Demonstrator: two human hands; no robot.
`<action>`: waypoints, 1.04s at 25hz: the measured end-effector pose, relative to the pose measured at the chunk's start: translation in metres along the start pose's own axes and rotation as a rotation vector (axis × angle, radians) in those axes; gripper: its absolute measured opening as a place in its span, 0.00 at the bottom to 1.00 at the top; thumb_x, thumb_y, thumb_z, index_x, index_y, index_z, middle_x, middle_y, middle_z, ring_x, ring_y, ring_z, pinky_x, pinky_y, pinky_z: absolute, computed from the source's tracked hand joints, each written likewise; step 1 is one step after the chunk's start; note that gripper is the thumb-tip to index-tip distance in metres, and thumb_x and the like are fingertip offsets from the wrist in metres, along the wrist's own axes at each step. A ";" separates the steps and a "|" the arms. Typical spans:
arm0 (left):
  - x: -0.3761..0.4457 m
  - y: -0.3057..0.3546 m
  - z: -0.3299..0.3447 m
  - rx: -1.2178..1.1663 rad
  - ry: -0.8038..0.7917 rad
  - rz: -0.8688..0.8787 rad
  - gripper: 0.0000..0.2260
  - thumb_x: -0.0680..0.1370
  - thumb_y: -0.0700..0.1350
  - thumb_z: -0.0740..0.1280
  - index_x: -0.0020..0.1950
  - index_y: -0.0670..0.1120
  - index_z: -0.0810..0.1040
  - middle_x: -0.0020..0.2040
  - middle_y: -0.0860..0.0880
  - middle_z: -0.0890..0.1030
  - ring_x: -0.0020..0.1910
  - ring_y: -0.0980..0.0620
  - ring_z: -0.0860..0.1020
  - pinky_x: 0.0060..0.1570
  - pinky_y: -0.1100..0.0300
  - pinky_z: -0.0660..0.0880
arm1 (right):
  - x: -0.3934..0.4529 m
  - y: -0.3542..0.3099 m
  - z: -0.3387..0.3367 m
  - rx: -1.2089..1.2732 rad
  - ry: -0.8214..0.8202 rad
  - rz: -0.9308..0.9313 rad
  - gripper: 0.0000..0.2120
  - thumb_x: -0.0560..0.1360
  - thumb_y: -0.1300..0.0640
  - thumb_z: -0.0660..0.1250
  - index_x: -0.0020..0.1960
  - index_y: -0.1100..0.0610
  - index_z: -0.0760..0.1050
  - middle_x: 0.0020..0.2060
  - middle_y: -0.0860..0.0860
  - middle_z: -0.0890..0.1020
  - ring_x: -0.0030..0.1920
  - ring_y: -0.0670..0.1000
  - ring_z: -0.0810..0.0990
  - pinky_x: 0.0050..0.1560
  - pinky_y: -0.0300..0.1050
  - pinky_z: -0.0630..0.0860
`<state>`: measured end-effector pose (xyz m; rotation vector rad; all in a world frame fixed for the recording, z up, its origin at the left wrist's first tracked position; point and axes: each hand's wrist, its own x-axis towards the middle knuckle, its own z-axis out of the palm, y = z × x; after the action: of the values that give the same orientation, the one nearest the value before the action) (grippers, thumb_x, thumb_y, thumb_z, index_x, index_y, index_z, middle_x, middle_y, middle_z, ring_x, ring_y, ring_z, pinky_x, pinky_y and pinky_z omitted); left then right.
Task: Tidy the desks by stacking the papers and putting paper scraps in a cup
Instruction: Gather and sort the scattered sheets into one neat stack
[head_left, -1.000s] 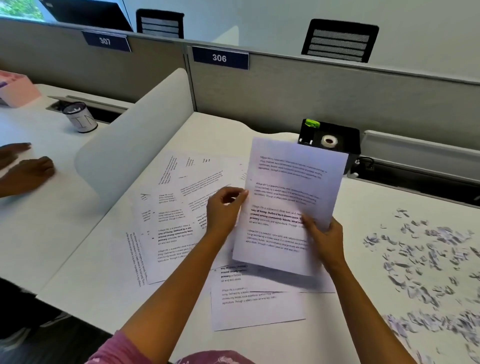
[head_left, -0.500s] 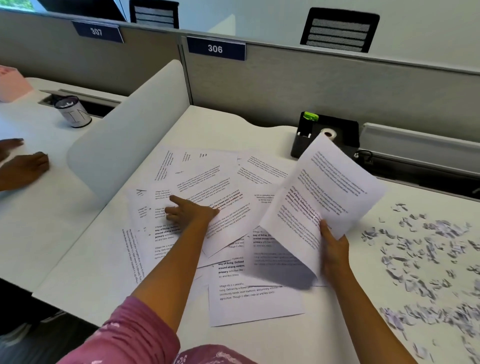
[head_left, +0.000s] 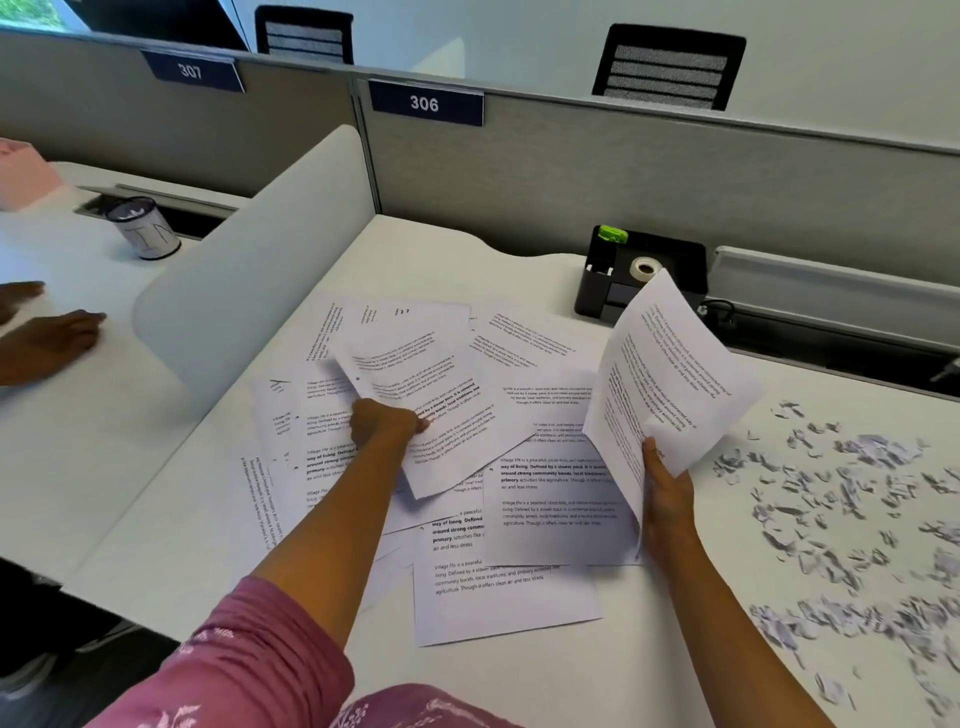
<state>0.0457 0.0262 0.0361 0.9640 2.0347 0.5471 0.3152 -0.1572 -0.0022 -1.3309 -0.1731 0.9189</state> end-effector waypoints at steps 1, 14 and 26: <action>-0.001 -0.005 0.001 -0.027 0.008 0.024 0.33 0.64 0.42 0.82 0.65 0.38 0.72 0.62 0.39 0.79 0.58 0.40 0.79 0.56 0.49 0.79 | -0.001 -0.002 0.000 0.005 0.006 0.014 0.37 0.60 0.39 0.79 0.63 0.56 0.78 0.57 0.55 0.84 0.57 0.61 0.82 0.61 0.63 0.77; -0.081 -0.030 0.040 -0.295 -0.374 0.211 0.16 0.64 0.37 0.80 0.51 0.45 0.84 0.51 0.45 0.85 0.44 0.48 0.84 0.50 0.52 0.81 | -0.025 -0.028 0.006 0.347 -0.124 0.112 0.17 0.75 0.50 0.68 0.61 0.57 0.75 0.36 0.45 0.85 0.28 0.40 0.80 0.27 0.31 0.75; -0.125 -0.028 0.075 0.259 -0.200 0.345 0.32 0.69 0.48 0.77 0.67 0.44 0.66 0.67 0.42 0.63 0.66 0.41 0.63 0.60 0.51 0.70 | -0.035 0.003 -0.013 0.078 -0.004 0.119 0.21 0.76 0.49 0.70 0.63 0.60 0.77 0.33 0.45 0.82 0.29 0.43 0.80 0.25 0.36 0.74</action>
<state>0.1430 -0.0860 0.0342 1.4812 1.7966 0.3511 0.2987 -0.1901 0.0051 -1.2780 -0.0609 1.0188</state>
